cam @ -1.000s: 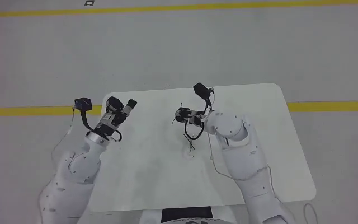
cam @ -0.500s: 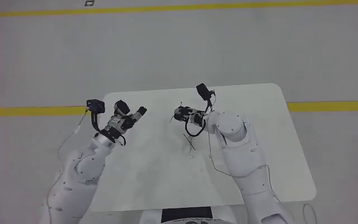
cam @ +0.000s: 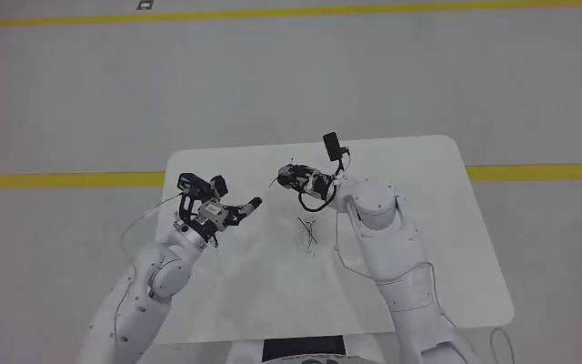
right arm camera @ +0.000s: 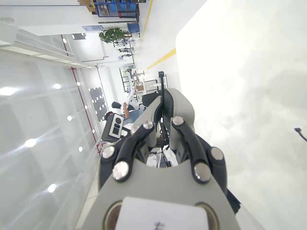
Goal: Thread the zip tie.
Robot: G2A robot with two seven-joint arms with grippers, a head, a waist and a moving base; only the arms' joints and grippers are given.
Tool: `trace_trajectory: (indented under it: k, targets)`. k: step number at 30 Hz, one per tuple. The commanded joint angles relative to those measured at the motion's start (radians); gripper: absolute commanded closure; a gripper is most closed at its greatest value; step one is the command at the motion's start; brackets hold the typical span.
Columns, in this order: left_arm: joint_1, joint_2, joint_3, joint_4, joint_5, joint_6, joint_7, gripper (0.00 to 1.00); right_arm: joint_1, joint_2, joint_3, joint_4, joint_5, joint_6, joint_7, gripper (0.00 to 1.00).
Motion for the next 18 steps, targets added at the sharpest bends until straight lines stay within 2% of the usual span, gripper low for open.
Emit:
trace_trajectory:
  k: [1,4,7,9,12,15,18]
  targets:
    - [0.000,0.000,0.000,0.000,0.000,0.000,0.000,0.00,0.000,0.000,0.000,0.000,0.000,0.000,0.000,1.00]
    - [-0.006,0.001,0.010,-0.005,0.032,-0.001,0.001,0.00,-0.006,0.001,-0.003,0.000,0.002,-0.008,-0.014,1.00]
    - [-0.017,0.005,0.044,-0.004,0.046,-0.001,0.062,0.00,-0.011,0.004,-0.013,-0.002,0.015,-0.022,-0.033,1.00]
    - [-0.027,0.013,0.071,-0.003,0.120,-0.001,0.116,0.00,-0.010,0.006,-0.014,-0.002,0.028,-0.024,-0.040,1.00]
    - [-0.037,0.031,0.120,0.048,0.192,-0.001,0.229,0.00,-0.006,0.011,-0.014,0.001,0.040,-0.025,-0.052,1.00]
    - [-0.056,0.052,0.166,0.097,0.204,-0.001,0.322,0.00,-0.003,0.016,-0.013,-0.001,0.057,-0.024,-0.060,1.00]
    - [-0.075,0.071,0.204,0.121,0.196,-0.001,0.386,0.00,-0.002,0.019,-0.013,-0.001,0.084,-0.024,-0.050,1.00]
